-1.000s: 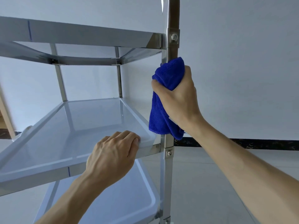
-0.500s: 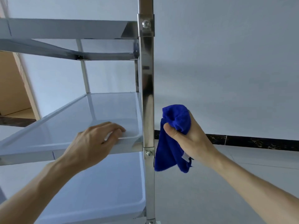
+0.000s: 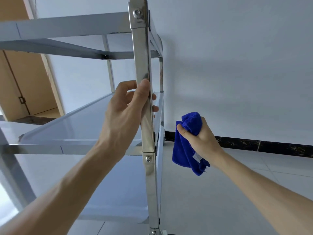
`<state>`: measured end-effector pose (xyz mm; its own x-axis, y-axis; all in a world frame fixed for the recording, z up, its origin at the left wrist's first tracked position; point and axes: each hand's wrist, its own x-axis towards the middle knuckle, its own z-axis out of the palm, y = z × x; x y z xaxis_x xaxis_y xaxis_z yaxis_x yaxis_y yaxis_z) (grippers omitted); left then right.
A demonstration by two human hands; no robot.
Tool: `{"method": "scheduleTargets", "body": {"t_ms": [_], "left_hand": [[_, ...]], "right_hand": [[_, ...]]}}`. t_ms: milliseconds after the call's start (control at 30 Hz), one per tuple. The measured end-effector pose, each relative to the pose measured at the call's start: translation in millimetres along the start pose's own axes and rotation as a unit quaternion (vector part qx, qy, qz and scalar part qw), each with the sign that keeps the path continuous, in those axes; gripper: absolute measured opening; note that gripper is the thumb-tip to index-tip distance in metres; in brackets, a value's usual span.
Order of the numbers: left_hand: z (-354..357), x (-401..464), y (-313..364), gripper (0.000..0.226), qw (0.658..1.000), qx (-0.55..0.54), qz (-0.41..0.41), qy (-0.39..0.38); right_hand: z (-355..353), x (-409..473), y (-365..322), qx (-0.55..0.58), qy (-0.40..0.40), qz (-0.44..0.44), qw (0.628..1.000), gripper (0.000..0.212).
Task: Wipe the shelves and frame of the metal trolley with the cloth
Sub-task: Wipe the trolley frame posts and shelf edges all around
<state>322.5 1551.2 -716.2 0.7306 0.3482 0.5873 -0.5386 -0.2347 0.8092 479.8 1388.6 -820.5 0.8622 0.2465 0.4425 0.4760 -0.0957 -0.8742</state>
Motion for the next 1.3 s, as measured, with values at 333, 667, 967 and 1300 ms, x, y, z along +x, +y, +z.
{"method": "scheduleTargets", "body": {"t_ms": [333, 667, 967, 1300], "left_hand": [[-63, -14, 8, 0.030, 0.996, 0.043, 0.042, 0.067], [-153, -30, 20, 0.046, 0.981, 0.091, 0.061, 0.158], [-232, -35, 18, 0.048, 0.945, 0.094, 0.097, 0.297], [-270, -43, 19, 0.048, 0.924, 0.116, 0.143, 0.335]], "right_hand": [[83, 13, -27, 0.013, -0.040, -0.006, 0.999, 0.042], [157, 23, -50, 0.081, -0.009, 0.081, 0.993, 0.058], [208, 31, -64, 0.199, -0.088, 0.206, 0.954, 0.040], [260, 34, -74, 0.294, -0.093, 0.296, 0.904, 0.051]]}}
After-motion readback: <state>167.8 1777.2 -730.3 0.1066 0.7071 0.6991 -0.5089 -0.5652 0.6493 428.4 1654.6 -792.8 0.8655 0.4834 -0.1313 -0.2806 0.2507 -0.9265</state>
